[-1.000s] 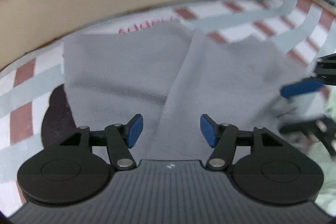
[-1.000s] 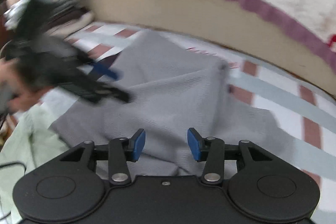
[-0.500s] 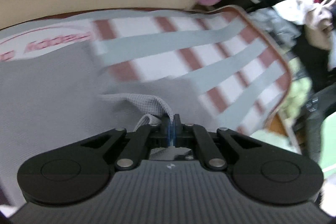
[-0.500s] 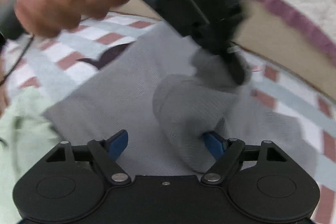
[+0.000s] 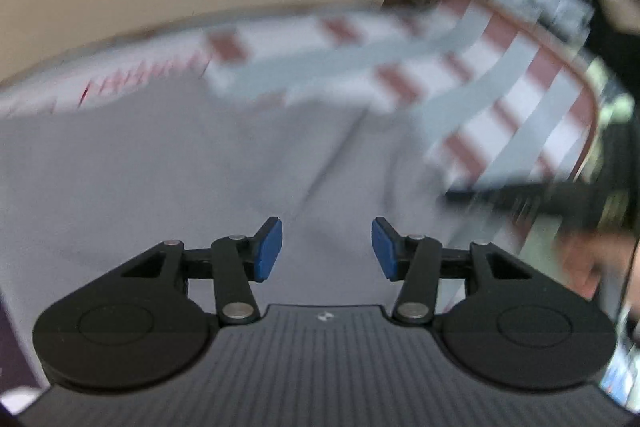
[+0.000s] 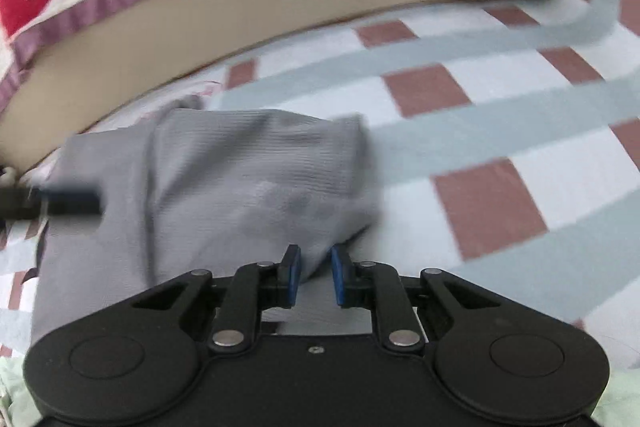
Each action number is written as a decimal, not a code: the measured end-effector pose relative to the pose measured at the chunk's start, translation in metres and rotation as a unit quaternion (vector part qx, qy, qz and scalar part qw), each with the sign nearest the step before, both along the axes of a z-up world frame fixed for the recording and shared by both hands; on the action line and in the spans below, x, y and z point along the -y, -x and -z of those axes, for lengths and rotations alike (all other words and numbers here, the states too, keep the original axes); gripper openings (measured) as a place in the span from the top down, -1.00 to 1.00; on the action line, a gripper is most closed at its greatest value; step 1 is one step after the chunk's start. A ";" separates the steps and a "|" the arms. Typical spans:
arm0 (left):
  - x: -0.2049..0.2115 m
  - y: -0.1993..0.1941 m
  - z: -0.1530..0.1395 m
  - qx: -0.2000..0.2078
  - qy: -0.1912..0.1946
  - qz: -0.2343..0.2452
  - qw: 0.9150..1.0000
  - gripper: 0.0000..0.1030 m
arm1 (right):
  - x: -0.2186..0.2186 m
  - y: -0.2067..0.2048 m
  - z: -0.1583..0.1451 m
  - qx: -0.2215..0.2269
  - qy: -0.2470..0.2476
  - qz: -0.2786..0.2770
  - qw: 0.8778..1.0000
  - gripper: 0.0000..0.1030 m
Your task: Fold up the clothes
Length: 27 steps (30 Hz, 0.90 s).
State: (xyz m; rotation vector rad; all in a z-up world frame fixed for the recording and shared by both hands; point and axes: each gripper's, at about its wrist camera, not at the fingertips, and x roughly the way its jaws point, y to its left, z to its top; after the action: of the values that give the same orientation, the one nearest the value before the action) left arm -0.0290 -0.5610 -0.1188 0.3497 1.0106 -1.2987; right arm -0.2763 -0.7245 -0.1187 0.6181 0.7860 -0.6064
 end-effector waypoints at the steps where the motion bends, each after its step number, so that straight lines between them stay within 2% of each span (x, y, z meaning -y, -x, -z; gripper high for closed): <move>1: -0.010 -0.002 0.008 -0.006 -0.015 0.002 1.000 0.05 | 0.003 0.003 -0.001 0.002 -0.005 0.008 1.000 0.57; 4: -0.040 -0.003 0.028 -0.027 -0.050 0.013 0.998 0.05 | 0.012 0.012 -0.003 0.009 -0.019 0.031 0.999 0.43; 5: -0.050 -0.001 0.029 -0.031 -0.048 0.021 0.998 0.05 | 0.015 0.010 -0.005 0.023 -0.025 0.035 0.999 0.20; 7: -0.071 0.003 0.031 -0.039 -0.045 0.036 0.998 0.05 | 0.016 0.008 -0.012 0.049 -0.026 0.037 0.998 -0.11; 8: -0.078 0.004 0.031 -0.046 -0.046 0.039 0.997 0.05 | 0.017 0.005 -0.015 0.061 -0.027 0.037 0.997 -0.17; 10: -0.090 0.004 0.030 -0.059 -0.048 0.041 0.996 0.05 | 0.018 -0.008 -0.017 0.068 -0.037 0.020 0.997 -0.18; 17: -0.108 0.002 0.035 -0.092 -0.028 0.018 0.995 0.05 | -0.014 -0.050 -0.013 0.032 -0.086 -0.008 0.996 -0.19; 19: -0.111 -0.001 0.036 -0.106 -0.023 0.008 0.994 0.05 | -0.026 -0.064 -0.006 0.002 -0.070 -0.027 0.997 -0.20; 21: -0.111 -0.005 0.037 -0.115 -0.023 0.005 0.993 0.05 | -0.041 -0.077 0.002 -0.045 0.003 -0.082 0.996 -0.06; 22: -0.110 -0.006 0.038 -0.119 -0.024 0.004 0.993 0.05 | -0.049 -0.083 0.006 -0.069 0.049 -0.112 0.990 0.25; 23: -0.110 -0.007 0.038 -0.123 -0.025 0.002 0.992 0.05 | -0.058 -0.084 0.008 -0.090 0.085 -0.131 0.984 0.34; 24: -0.110 -0.008 0.038 -0.123 -0.026 0.001 0.992 0.05 | -0.064 -0.082 0.008 -0.099 0.101 -0.143 0.980 0.40; 26: -0.111 -0.009 0.038 -0.124 -0.028 -0.001 0.992 0.05 | -0.069 -0.073 0.005 -0.110 0.096 -0.151 0.978 0.62; 27: -0.113 -0.009 0.038 -0.124 -0.029 0.001 0.992 0.05 | -0.069 -0.068 0.003 -0.114 0.091 -0.151 0.978 0.66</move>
State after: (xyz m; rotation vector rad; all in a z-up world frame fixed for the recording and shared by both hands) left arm -0.0199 -0.4485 -0.1567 0.2362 1.2582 -1.3386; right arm -0.2088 -0.6555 -0.1221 0.2552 1.0051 -0.4669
